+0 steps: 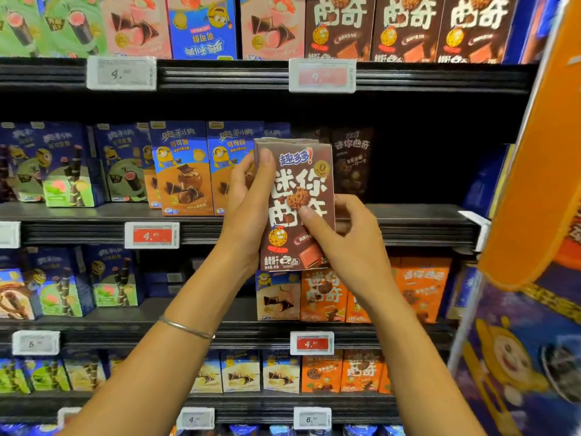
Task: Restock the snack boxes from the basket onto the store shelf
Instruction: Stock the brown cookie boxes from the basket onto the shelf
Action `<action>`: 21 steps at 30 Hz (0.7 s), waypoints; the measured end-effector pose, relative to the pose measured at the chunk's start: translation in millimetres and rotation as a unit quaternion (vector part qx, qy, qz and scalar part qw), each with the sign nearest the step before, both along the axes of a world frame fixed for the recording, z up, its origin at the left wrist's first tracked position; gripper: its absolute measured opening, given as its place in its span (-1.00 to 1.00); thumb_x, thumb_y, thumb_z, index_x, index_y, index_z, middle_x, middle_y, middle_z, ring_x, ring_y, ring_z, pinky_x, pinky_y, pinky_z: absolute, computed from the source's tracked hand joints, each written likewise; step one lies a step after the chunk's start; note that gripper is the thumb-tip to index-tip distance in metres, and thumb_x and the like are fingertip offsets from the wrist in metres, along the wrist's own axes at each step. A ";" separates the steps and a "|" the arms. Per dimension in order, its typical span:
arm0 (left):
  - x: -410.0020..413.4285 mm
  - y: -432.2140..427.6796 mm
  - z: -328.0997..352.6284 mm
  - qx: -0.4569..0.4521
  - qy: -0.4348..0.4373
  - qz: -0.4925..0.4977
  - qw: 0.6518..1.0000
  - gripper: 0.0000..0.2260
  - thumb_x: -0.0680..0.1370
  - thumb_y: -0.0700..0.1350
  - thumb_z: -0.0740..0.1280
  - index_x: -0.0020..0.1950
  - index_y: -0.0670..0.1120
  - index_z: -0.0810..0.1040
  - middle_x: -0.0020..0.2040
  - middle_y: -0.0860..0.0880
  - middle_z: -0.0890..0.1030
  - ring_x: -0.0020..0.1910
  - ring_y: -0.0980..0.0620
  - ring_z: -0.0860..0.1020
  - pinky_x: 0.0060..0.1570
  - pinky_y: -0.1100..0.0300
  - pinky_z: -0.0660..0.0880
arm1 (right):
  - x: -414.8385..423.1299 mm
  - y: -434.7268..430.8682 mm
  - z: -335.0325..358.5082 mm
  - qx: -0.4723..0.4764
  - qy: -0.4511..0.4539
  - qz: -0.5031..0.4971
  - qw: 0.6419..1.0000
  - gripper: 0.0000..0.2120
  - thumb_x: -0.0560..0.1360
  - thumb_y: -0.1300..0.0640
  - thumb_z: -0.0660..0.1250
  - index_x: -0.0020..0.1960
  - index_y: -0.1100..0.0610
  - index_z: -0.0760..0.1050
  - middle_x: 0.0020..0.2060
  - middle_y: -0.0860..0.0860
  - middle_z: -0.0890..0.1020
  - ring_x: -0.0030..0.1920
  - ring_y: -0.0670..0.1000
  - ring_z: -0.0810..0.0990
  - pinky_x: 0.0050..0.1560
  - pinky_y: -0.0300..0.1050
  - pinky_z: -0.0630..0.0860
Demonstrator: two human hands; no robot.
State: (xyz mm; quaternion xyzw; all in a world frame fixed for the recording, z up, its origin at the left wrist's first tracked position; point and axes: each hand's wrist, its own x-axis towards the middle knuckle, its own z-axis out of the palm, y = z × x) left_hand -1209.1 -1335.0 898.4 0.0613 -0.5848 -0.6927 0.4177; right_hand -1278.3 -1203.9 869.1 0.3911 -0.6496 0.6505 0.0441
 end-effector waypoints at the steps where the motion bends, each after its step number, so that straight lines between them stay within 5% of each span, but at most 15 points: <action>1: -0.8 1.7 -0.9 0.003 0.001 -0.007 1.000 -0.29 0.53 0.36 0.33 0.53 -0.06 0.37 0.27 -0.16 0.67 0.17 -0.16 0.71 0.17 -0.16 0.65 | -0.7 2.2 0.9 0.000 -0.007 0.003 1.000 -0.59 0.47 -0.23 0.46 0.21 -0.06 0.51 0.16 -0.13 0.63 0.05 -0.19 0.68 -0.12 -0.31 0.63; 5: -5.4 -1.6 -5.0 0.030 0.020 0.035 0.999 -0.46 0.63 0.28 0.26 0.48 -0.02 0.42 0.33 -0.14 0.63 0.22 -0.14 0.69 0.21 -0.24 0.62 | -8.8 12.4 6.6 -0.015 -0.041 0.043 0.998 -0.64 0.49 -0.14 0.48 0.18 -0.01 0.53 0.06 -0.07 0.71 -0.02 -0.11 0.74 -0.10 -0.11 0.69; 10: -8.2 -18.0 -8.5 0.020 0.024 0.108 0.994 -0.57 0.67 0.04 0.37 0.52 0.08 0.37 0.42 -0.09 0.53 0.27 -0.12 0.65 0.14 -0.19 0.66 | -31.9 32.9 12.3 -0.044 -0.046 0.033 0.997 -0.65 0.51 -0.13 0.45 0.19 0.03 0.55 0.00 -0.12 0.73 -0.03 -0.13 0.74 -0.21 -0.31 0.61; 16: -9.7 -19.9 -5.5 0.018 0.048 0.117 0.992 -0.57 0.68 0.01 0.35 0.53 0.03 0.34 0.40 -0.07 0.57 0.20 -0.04 0.69 -0.06 0.05 0.70 | -107.6 41.6 40.1 -0.095 -0.034 -0.104 0.989 -0.71 0.57 -0.05 0.43 0.21 0.08 0.59 0.03 -0.05 0.73 -0.03 -0.11 0.73 -0.16 -0.23 0.63; 21: -14.6 -11.7 -2.4 0.010 0.047 0.114 0.992 -0.61 0.69 0.01 0.34 0.50 0.07 0.35 0.33 -0.03 0.61 0.17 -0.01 0.70 -0.07 0.09 0.70 | -176.8 25.9 54.3 -0.003 -0.017 -0.249 0.968 -0.80 0.59 0.13 0.36 0.17 0.21 0.56 0.09 0.12 0.66 -0.03 0.03 0.62 -0.17 -0.15 0.49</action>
